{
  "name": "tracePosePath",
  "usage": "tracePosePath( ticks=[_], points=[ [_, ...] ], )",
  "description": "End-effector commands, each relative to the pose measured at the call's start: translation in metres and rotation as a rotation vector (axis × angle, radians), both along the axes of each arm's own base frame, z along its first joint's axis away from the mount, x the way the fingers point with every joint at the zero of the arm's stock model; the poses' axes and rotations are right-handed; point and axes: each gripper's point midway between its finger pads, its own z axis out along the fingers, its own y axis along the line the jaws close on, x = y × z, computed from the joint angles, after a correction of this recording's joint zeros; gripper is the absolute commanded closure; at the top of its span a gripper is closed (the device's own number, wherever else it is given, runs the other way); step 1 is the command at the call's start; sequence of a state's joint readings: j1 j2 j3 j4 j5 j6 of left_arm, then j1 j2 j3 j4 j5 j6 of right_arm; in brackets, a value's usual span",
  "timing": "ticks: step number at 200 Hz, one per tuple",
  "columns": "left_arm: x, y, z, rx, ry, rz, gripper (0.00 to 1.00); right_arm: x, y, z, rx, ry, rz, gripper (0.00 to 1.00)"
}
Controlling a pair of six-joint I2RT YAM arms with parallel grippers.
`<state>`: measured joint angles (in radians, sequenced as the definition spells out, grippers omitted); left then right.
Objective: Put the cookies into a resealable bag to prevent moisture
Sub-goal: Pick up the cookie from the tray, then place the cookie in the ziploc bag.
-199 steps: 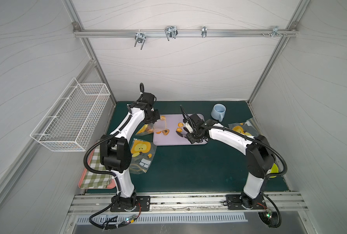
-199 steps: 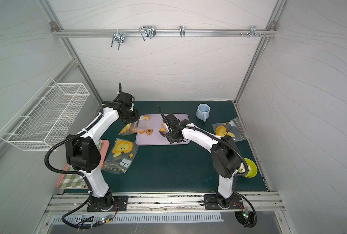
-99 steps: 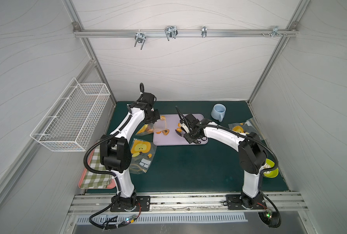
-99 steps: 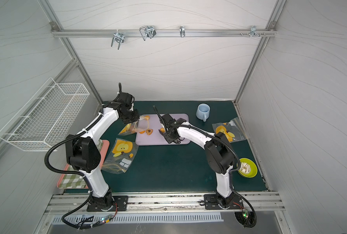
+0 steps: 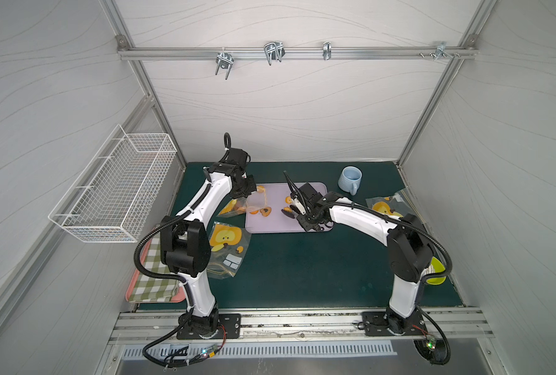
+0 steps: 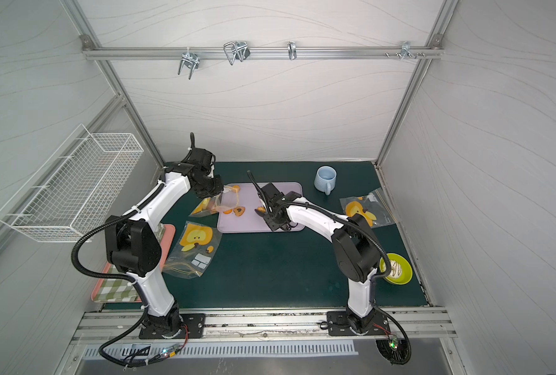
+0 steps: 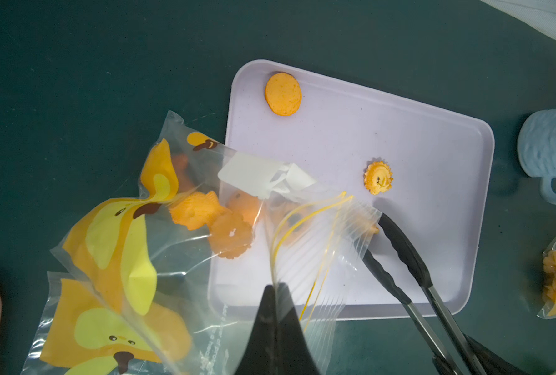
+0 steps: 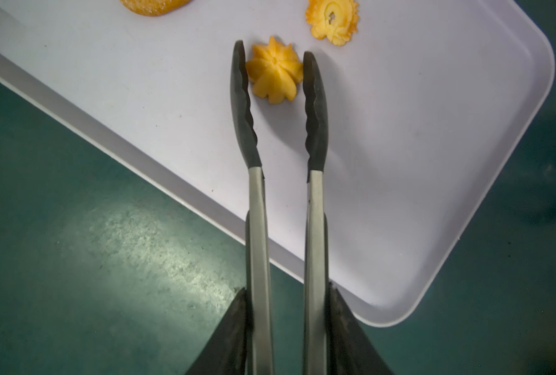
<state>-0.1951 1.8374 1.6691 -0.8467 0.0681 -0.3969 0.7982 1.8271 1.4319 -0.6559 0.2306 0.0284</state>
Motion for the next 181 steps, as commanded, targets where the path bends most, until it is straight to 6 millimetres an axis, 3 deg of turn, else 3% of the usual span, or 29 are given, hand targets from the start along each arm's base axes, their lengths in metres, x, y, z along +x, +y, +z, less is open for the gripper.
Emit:
tracePosePath(
  ticks=[1, 33, 93, 181],
  points=[
    [0.006, 0.001, 0.013, -0.011, -0.037, 0.001, 1.0, 0.006, -0.001, 0.054, 0.109, -0.127, -0.022, 0.62],
    [0.007, 0.0, 0.012, -0.014, -0.037, 0.0, 1.0, 0.005, -0.001, 0.08, 0.178, -0.136, -0.023, 0.62],
    [0.006, 0.0, 0.011, -0.017, -0.033, -0.002, 1.0, -0.011, 0.039, 0.128, 0.415, -0.107, 0.088, 0.62],
    [0.007, -0.002, 0.01, -0.025, -0.031, -0.005, 1.0, -0.009, 0.086, 0.117, 0.493, -0.007, 0.162, 0.62]
  ],
)
